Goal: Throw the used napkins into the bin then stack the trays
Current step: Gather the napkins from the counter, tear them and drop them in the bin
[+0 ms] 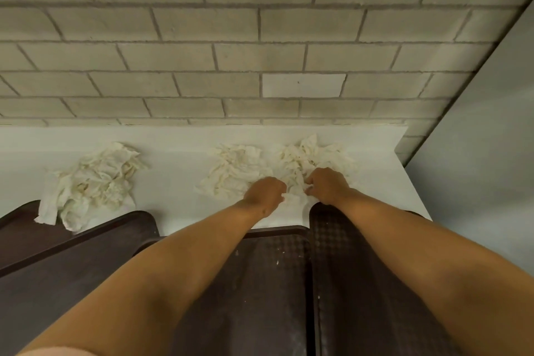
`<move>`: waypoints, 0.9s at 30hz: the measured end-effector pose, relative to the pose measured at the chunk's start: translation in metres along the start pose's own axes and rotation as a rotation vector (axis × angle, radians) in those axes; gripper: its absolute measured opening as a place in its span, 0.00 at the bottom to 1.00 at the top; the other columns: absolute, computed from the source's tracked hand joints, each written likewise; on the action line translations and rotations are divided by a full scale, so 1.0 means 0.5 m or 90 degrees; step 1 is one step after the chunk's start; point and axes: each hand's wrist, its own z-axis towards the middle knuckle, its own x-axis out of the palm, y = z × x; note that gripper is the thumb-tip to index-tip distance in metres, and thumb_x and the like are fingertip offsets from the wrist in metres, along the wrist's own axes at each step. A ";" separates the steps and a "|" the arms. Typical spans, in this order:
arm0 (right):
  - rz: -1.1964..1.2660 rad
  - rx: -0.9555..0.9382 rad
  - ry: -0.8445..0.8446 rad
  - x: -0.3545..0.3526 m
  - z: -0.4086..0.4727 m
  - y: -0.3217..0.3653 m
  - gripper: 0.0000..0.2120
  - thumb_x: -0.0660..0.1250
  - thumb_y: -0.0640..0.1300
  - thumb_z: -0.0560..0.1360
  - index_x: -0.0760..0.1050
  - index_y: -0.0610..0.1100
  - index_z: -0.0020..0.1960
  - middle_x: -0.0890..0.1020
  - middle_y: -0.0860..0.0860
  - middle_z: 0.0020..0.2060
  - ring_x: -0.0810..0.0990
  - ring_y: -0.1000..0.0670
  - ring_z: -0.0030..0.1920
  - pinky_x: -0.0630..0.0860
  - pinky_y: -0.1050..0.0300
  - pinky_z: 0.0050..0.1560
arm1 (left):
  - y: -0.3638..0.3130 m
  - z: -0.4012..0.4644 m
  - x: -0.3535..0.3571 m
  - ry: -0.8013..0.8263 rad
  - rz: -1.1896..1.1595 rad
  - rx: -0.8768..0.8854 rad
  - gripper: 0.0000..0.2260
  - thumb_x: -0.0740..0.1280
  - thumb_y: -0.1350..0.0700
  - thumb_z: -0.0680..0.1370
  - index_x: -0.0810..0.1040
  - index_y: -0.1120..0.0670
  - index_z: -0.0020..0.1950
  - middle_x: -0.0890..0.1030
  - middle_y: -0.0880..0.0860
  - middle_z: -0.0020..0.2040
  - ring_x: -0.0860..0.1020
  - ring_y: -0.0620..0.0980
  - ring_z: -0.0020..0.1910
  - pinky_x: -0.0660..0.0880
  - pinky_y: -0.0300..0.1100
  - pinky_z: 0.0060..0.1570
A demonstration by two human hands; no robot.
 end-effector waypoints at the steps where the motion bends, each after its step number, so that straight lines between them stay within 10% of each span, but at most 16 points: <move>1: 0.017 -0.009 -0.009 -0.003 0.000 -0.002 0.17 0.72 0.50 0.76 0.81 0.47 0.63 0.82 0.51 0.63 0.80 0.47 0.61 0.75 0.52 0.61 | 0.000 -0.002 -0.009 -0.018 -0.018 -0.004 0.12 0.63 0.53 0.82 0.80 0.54 0.64 0.80 0.54 0.61 0.78 0.54 0.59 0.73 0.44 0.58; 8: 0.165 -0.039 -0.070 -0.088 -0.044 -0.006 0.12 0.74 0.48 0.75 0.81 0.43 0.37 0.82 0.59 0.40 0.78 0.56 0.34 0.73 0.56 0.40 | 0.005 -0.014 -0.096 -0.092 -0.250 -0.044 0.10 0.73 0.51 0.77 0.81 0.56 0.52 0.79 0.47 0.42 0.79 0.46 0.43 0.72 0.34 0.44; 12: 0.250 -0.054 -0.115 -0.156 -0.087 -0.007 0.15 0.75 0.48 0.75 0.82 0.34 0.45 0.84 0.42 0.41 0.82 0.42 0.44 0.78 0.47 0.50 | -0.003 -0.035 -0.150 -0.133 -0.282 -0.037 0.11 0.73 0.53 0.76 0.78 0.59 0.42 0.75 0.47 0.35 0.73 0.42 0.34 0.68 0.32 0.38; 17: 0.387 -0.082 -0.139 -0.212 -0.156 0.000 0.13 0.74 0.47 0.76 0.80 0.38 0.41 0.77 0.49 0.34 0.78 0.57 0.33 0.72 0.64 0.39 | -0.017 -0.091 -0.202 -0.144 -0.380 -0.025 0.15 0.72 0.54 0.77 0.78 0.67 0.48 0.78 0.59 0.41 0.77 0.47 0.35 0.76 0.32 0.32; 27: 0.626 -0.042 -0.202 -0.179 -0.312 0.006 0.05 0.72 0.45 0.77 0.83 0.45 0.45 0.83 0.46 0.37 0.82 0.54 0.38 0.78 0.59 0.44 | -0.030 -0.216 -0.175 -0.134 -0.606 -0.094 0.12 0.74 0.54 0.76 0.79 0.54 0.58 0.83 0.51 0.46 0.79 0.42 0.36 0.76 0.35 0.34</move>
